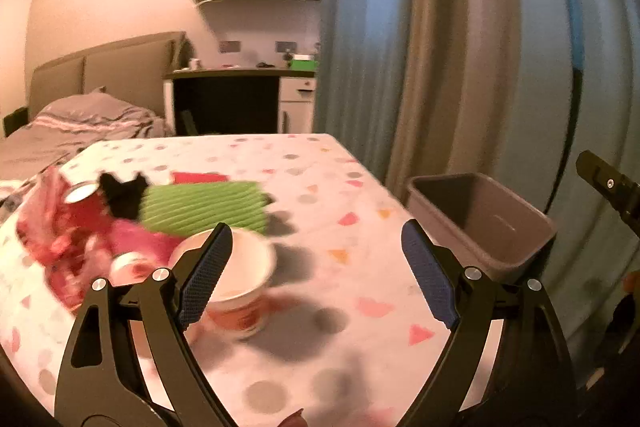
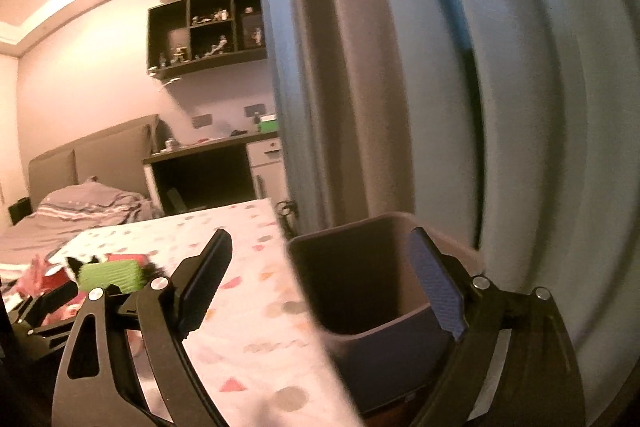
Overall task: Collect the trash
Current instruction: 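Move both tools back over the remaining trash on the table, then grasp the white-and-orange paper cup with the right tool while the left tool grasps the red wrapper, then carry the paper cup and red wrapper over the grey bin with both tools, then open both tools to drop the cup and wrapper into the bin, then move both tools back over the remaining trash on the table, then grasp the white-and-red paper cup with the left tool while the right tool grasps the green foam sleeve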
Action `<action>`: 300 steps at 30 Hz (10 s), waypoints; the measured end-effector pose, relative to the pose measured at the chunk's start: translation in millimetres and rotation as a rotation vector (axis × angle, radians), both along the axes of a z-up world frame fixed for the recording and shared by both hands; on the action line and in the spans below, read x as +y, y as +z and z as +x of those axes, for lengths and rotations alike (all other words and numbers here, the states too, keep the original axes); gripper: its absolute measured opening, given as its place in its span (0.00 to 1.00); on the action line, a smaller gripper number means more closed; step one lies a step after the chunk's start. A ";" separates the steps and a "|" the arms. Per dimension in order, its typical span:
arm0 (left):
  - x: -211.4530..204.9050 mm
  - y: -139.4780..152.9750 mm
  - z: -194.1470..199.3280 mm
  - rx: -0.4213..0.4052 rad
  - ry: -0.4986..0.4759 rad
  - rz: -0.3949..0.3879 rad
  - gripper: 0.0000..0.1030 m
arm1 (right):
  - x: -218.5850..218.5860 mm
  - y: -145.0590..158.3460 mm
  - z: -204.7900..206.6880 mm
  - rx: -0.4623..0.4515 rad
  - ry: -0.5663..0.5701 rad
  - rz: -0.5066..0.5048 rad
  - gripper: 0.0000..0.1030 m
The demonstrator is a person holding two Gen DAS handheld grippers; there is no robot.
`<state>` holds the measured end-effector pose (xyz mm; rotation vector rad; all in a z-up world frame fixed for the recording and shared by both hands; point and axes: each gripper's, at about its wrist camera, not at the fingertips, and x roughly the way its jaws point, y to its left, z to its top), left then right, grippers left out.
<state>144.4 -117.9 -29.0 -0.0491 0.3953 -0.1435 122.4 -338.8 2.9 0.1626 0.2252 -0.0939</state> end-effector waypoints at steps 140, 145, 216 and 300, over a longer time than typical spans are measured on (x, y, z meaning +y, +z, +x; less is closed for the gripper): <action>12.7 33.8 1.2 0.042 -0.115 -0.111 0.08 | 55.3 -10.4 17.6 0.070 0.218 0.009 0.64; -32.1 40.1 16.3 0.029 -0.191 -0.114 0.08 | 28.5 -6.3 21.8 0.050 0.153 -0.008 0.64; -10.0 4.6 14.5 0.038 -0.022 -0.059 0.76 | -26.0 -21.1 41.3 0.063 -0.023 -0.028 0.79; 201.6 -20.2 -17.0 0.193 0.287 -0.163 0.02 | 215.9 -66.5 143.0 0.337 0.515 -0.054 0.18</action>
